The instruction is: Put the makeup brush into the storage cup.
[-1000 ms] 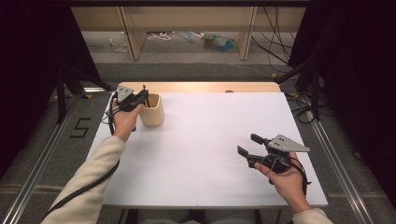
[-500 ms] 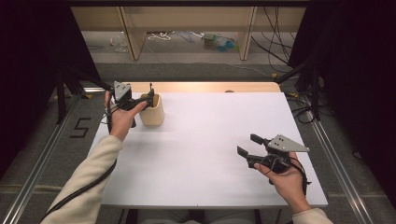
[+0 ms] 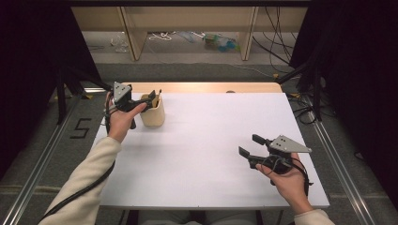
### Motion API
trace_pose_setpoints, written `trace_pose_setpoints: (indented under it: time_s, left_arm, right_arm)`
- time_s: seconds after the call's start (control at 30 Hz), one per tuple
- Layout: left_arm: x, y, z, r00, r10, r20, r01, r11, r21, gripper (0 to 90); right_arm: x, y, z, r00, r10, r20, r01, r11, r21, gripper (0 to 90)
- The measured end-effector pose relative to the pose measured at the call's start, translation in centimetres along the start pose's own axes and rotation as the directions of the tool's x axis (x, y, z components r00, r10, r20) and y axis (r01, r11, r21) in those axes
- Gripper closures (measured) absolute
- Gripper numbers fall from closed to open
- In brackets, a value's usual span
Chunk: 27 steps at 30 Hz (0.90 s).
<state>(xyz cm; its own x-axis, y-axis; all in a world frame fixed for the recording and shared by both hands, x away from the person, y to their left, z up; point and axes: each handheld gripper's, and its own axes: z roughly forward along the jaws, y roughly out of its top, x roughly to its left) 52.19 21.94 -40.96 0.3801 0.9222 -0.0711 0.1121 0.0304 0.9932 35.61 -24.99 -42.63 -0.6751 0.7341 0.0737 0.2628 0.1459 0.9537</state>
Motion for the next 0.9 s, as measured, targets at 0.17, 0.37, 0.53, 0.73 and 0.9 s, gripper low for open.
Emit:
trace_pose_setpoints:
  time_s: [0.17,0.37,0.53,0.73,0.9]
  left_arm:
    - [0.0,0.3,-1.0,0.9998,-0.001,0.020,0.001,1.0000,-0.004,0.0]
    - [-0.5,0.5,-2.5,0.9986,0.026,0.045,-0.026,0.9996,-0.006,0.0]
    - [-1.1,0.5,-3.5,0.9966,0.040,0.072,-0.039,0.9992,-0.011,0.0]
    - [-1.7,0.4,-4.7,0.9904,0.070,0.119,-0.069,0.9975,-0.015,0.0]
    - [-2.2,0.3,-6.1,0.9877,0.058,0.145,-0.057,0.9983,-0.014,0.0]
  right_arm:
    - [0.0,0.0,0.0,1.0000,0.001,-0.006,-0.001,1.000,-0.004,28.0]
    - [0.1,0.1,0.0,0.9999,0.008,-0.012,-0.008,1.000,-0.007,26.0]
    - [0.1,0.2,0.0,0.9998,-0.005,-0.017,0.004,1.000,-0.029,18.6]
    - [0.1,0.3,-0.1,0.9999,-0.013,0.002,0.013,1.000,-0.013,17.1]
    - [0.2,0.3,-0.1,0.9999,-0.016,0.005,0.016,1.000,-0.023,16.8]
